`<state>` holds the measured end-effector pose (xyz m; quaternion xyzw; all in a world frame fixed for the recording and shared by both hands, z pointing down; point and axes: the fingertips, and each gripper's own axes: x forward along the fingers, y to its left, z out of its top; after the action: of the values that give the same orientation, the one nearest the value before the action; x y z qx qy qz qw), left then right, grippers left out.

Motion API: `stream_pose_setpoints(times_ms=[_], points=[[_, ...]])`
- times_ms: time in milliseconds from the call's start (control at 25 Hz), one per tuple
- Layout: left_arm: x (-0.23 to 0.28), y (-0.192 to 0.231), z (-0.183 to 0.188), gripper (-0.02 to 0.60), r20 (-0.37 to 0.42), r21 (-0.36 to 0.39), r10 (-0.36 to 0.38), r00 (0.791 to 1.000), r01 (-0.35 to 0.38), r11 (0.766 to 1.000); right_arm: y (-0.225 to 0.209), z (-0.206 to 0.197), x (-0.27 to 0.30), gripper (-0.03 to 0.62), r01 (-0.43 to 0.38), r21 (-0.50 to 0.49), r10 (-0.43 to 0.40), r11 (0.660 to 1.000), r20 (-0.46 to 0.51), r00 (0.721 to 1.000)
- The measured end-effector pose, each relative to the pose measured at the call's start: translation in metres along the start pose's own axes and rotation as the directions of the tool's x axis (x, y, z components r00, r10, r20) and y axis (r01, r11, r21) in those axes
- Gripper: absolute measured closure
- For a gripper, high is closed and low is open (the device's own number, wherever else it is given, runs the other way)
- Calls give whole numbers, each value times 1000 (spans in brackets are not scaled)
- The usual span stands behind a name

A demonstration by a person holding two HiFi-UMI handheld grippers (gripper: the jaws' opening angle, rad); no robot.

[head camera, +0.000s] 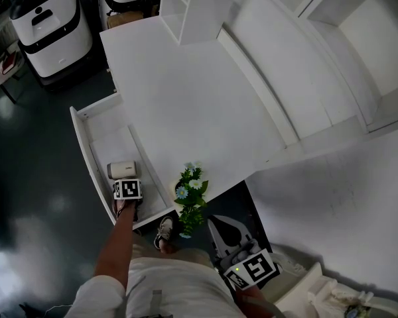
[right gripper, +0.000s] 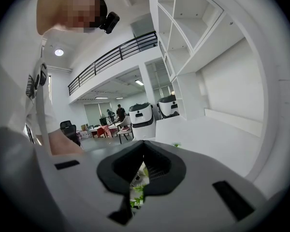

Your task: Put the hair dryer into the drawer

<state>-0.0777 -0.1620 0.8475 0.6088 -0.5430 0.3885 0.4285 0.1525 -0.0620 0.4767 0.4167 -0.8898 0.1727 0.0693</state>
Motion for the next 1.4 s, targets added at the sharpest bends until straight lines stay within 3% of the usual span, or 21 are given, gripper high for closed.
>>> stream_pose_setpoints(times_ms=[520,760,1120,1400], points=[[-7,0,-1,350,-5,-17,-23,1000,23,1000,1,-1,-4,585,13,13,-13,1000,21,1000],[-30,-5,11,278,76,20,-38,996,36,999,6,5,0,585,-8,13,8,1000,56,998],[-107,-16,57,238,271,103,-104,957,79,992,31,28,23,585,-102,-23,104,995,95,990],[-174,30,70,239,411,20,-49,910,45,999,54,44,46,585,-202,-65,209,977,119,971]])
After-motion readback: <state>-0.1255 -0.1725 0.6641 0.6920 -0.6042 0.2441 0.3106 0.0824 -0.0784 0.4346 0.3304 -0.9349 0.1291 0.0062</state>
